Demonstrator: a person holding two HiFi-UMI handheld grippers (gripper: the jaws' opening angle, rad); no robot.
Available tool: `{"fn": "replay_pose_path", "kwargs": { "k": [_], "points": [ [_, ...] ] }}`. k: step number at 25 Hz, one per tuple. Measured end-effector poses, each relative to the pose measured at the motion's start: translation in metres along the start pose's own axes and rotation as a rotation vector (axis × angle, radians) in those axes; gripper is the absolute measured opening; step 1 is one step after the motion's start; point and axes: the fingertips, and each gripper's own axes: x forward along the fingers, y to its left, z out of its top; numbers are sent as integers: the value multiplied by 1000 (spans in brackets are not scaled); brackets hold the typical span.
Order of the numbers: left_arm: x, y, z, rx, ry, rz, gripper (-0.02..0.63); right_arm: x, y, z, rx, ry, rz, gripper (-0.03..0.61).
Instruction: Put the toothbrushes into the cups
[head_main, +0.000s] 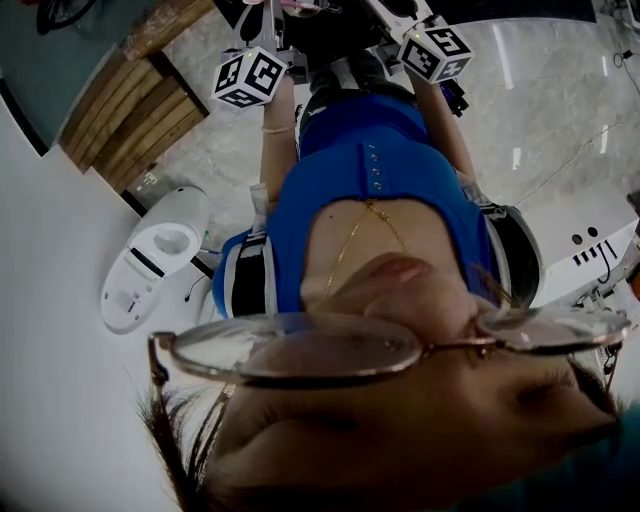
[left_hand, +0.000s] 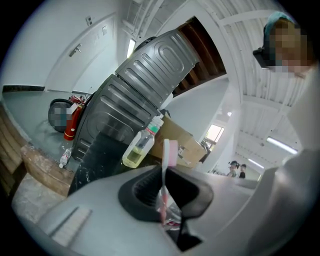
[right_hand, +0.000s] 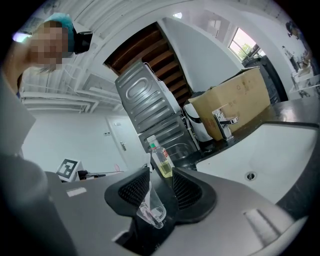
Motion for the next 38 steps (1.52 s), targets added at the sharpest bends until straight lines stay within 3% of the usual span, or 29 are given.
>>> {"fn": "replay_pose_path", "kwargs": {
  "k": [11,38],
  "points": [
    [-4,-1,-7,-6,-10,-12,26,-1,5,2,-11,-3,18,130],
    [-37,-18,-14,26,-31,25,172,13,27,-4,-51,60,138,163]
  ]
}}
